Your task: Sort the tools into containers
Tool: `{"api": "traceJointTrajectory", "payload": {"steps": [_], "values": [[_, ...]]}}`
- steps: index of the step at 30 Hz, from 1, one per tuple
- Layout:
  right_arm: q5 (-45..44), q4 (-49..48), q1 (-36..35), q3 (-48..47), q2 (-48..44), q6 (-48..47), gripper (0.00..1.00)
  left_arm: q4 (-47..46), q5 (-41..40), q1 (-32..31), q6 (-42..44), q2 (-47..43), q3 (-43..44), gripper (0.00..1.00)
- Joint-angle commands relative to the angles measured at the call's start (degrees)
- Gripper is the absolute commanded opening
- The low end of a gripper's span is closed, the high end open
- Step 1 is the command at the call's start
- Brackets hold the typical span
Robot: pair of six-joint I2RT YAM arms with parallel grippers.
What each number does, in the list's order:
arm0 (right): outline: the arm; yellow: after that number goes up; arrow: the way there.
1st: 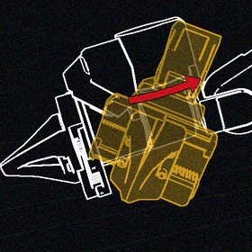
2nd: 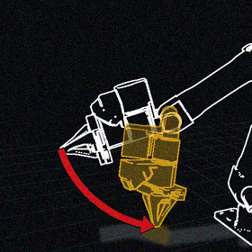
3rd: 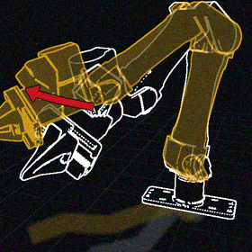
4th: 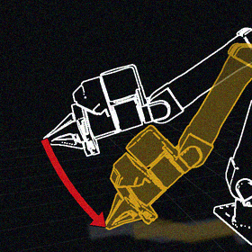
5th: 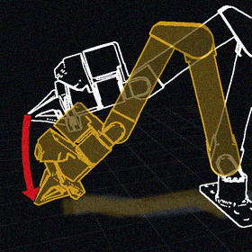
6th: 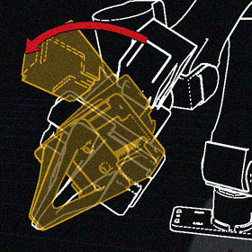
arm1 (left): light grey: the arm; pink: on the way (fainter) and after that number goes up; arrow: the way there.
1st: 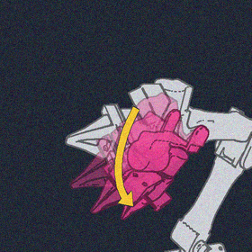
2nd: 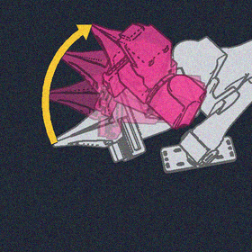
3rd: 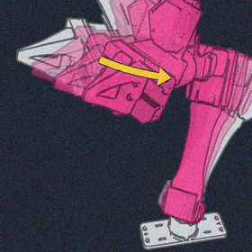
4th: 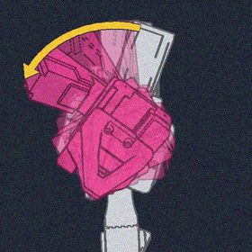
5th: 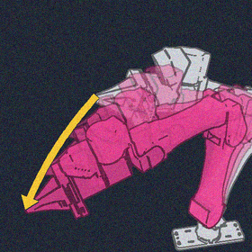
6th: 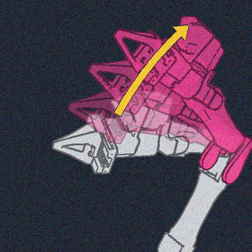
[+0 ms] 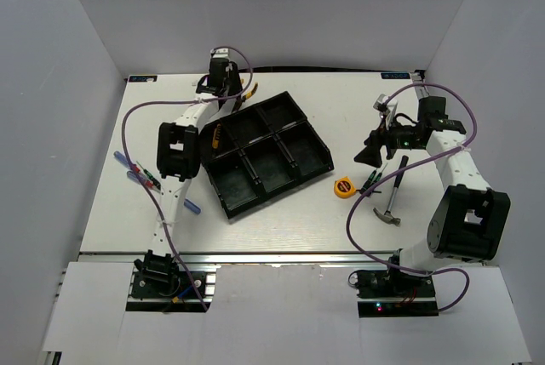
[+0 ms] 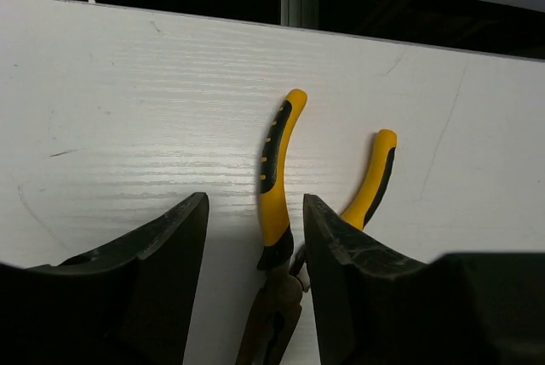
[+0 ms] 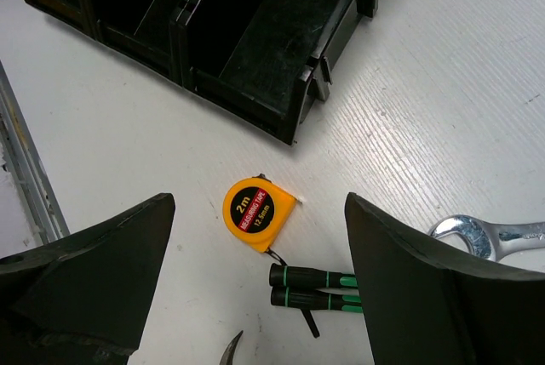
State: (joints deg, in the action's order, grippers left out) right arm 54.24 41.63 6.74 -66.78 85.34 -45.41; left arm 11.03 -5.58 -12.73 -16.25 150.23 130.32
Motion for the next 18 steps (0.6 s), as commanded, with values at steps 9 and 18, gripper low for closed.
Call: {"api": "traceJointTrajectory", "payload": {"steps": [9, 18], "values": [[2.3, -0.3, 1.0, 0.6, 0.3, 0.3, 0.88, 1.7, 0.7, -0.3, 0.7, 3.8, 4.3, 0.55], [3.0, -1.6, 1.8, 1.2, -0.3, 1.4, 0.88, 7.2, -1.0, -1.1, 4.3, 4.4, 2.5, 0.48]]}}
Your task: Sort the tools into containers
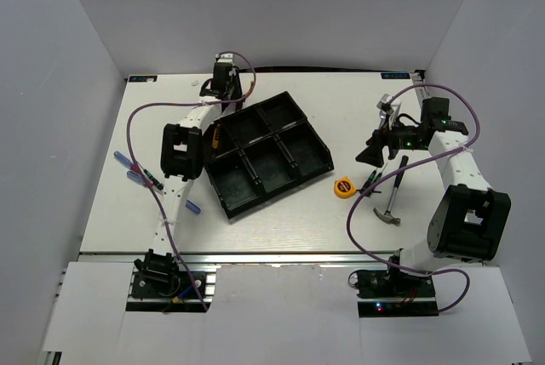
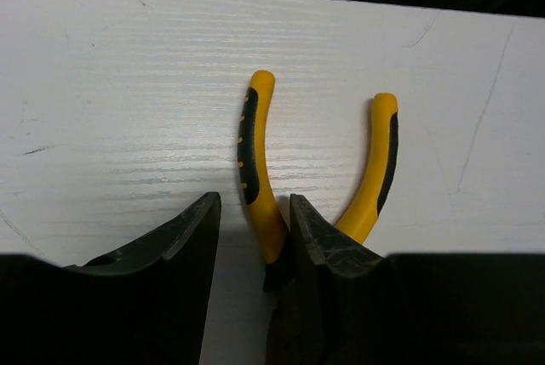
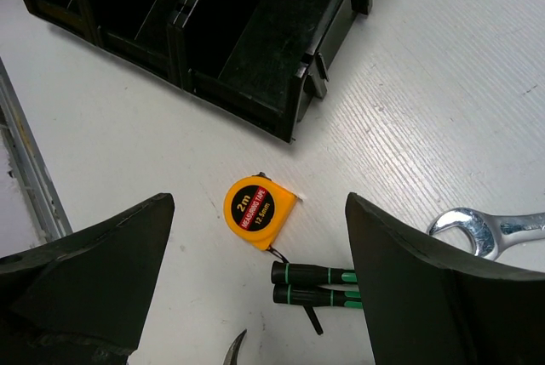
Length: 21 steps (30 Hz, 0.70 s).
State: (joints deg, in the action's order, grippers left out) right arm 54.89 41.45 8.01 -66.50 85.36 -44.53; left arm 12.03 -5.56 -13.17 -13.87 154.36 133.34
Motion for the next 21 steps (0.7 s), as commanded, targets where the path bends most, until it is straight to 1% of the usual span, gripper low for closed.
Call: {"api": "traceJointTrajectory", "payload": {"steps": [1, 4, 8, 10, 12, 13, 15, 16, 19, 21], "values": [[2.5, -1.5, 0.6, 1.0, -0.4, 0.6, 0.88, 6.3, -1.6, -0.6, 2.8, 0.0, -2.0, 0.48], [2.7, -1.5, 0.9, 1.3, -0.8, 0.6, 0.88, 7.6, -2.8, -0.6, 4.5, -1.3, -4.7, 0.47], [3.0, -1.7, 1.1, 1.5, -1.2, 0.7, 0.88, 8.9, -3.8, -0.5, 5.1, -2.0, -5.6, 0.47], [3.2, -1.9, 1.1, 1.5, -1.3, 0.9, 0.88, 10.0, -3.9, -0.5, 4.8, -1.9, -5.2, 0.43], [3.2, -1.9, 1.2, 1.6, -1.4, 0.8, 0.88, 10.7, -3.6, -0.5, 4.0, -1.7, -4.8, 0.37], [3.3, -1.9, 1.3, 1.7, -1.6, 0.9, 0.88, 11.3, -2.8, -0.3, 2.8, -1.7, -4.6, 0.31], [3.4, -2.0, 1.4, 1.8, -1.7, 0.9, 0.88, 11.9, -1.9, -0.1, 1.7, -1.8, -4.2, 0.23], [3.5, -2.1, 1.5, 1.8, -1.9, 0.8, 0.88, 12.6, -1.4, 0.3, 1.3, -1.9, -4.0, 0.14], [3.6, -1.9, 1.7, 2.1, -2.1, 0.8, 0.88, 13.4, 1.2, 1.8, -4.0, -2.2, -2.6, 0.0], [3.7, -1.9, 1.8, 2.3, -2.2, 0.7, 0.88, 13.3, 3.2, 3.0, -7.2, -3.1, -2.5, 0.0]]}}
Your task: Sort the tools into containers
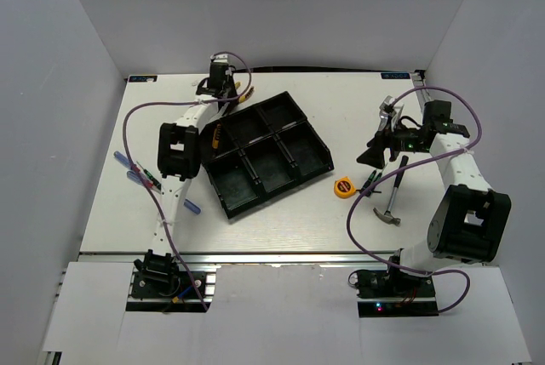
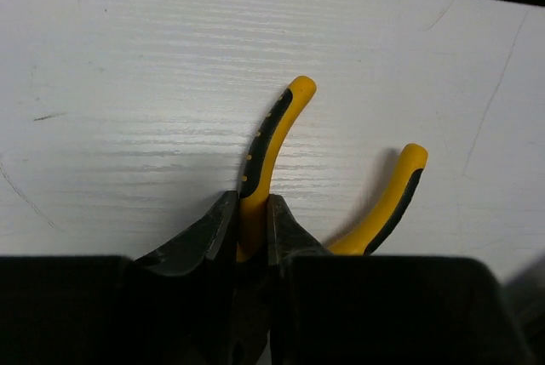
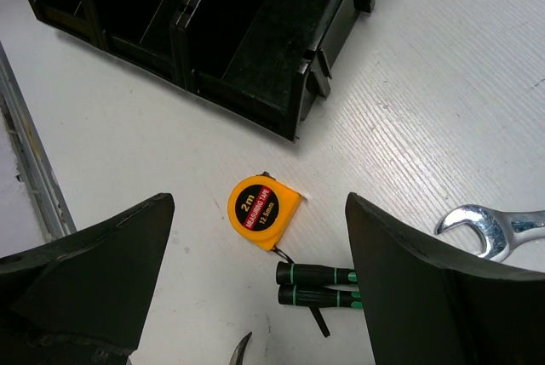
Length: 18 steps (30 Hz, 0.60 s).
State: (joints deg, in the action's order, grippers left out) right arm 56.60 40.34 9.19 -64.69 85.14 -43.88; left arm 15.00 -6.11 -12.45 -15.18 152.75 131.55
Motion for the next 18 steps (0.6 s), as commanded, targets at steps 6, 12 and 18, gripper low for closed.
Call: {"api": "traceJointTrajectory", "payload": {"steps": [6, 12, 18], "values": [[2.6, -0.5, 1.0, 0.8, -2.3, -0.2, 0.88, 7.9, 10.7, 6.3, -16.8, -4.1, 0.0, 0.0], [3.0, -0.2, 1.2, 0.7, -2.6, -0.4, 0.88, 2.1, 13.9, 7.5, -22.6, -8.0, -0.2, 0.0], [3.3, 0.0, 1.2, 1.3, -3.0, -1.1, 0.88, -3.3, 16.1, 8.1, -26.2, -12.2, -3.5, 0.0]]}}
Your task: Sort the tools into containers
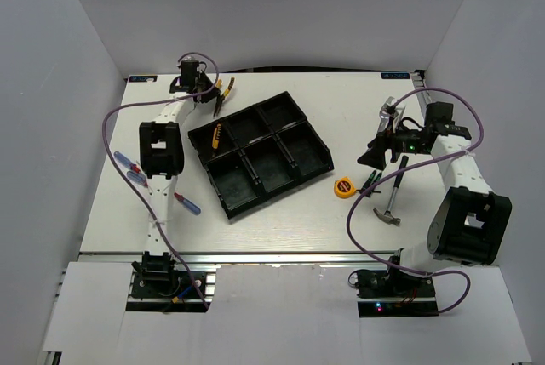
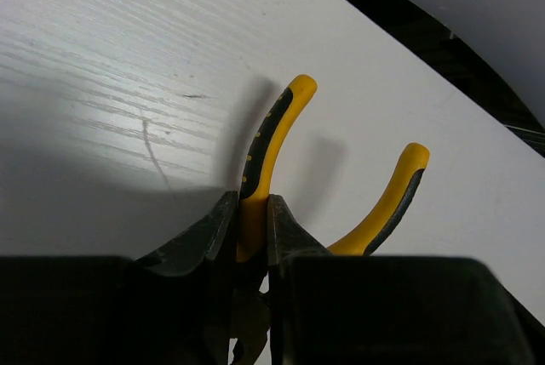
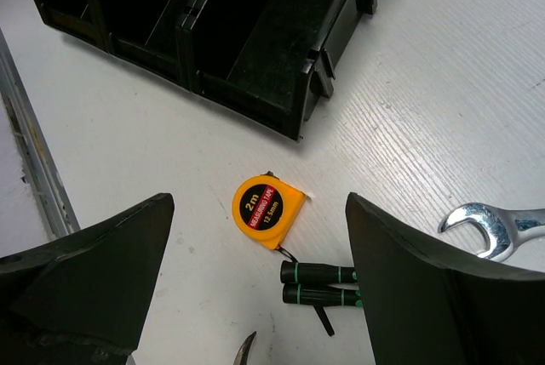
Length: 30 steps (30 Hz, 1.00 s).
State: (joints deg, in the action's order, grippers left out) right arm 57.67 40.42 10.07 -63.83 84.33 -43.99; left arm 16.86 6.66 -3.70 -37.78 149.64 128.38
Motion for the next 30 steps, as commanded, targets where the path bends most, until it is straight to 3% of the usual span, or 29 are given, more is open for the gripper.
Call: {"api": "traceJointTrajectory", "payload": {"steps": [1, 14, 24, 30], "values": [[2.3, 0.0, 0.2, 0.6, -2.2, -1.0, 0.88, -5.7, 4.0, -0.7, -3.7, -10.1, -0.5, 0.0], [2.9, 1.2, 0.3, 0.6, -2.8, -2.3, 0.88, -10.0, 4.9, -0.3, 0.6, -25.3, -14.4, 0.0], [3.0, 3.0, 0.3, 0.1, -3.5, -3.5, 0.88, -15.8, 7.6, -0.3, 2.3, -44.8, -40.6, 0.0], [3.2, 5.0, 0.2, -0.2, -3.9, -4.7, 0.88, -23.6, 9.8, 0.1, -1.1, -49.4, -54.4, 0.0]]}}
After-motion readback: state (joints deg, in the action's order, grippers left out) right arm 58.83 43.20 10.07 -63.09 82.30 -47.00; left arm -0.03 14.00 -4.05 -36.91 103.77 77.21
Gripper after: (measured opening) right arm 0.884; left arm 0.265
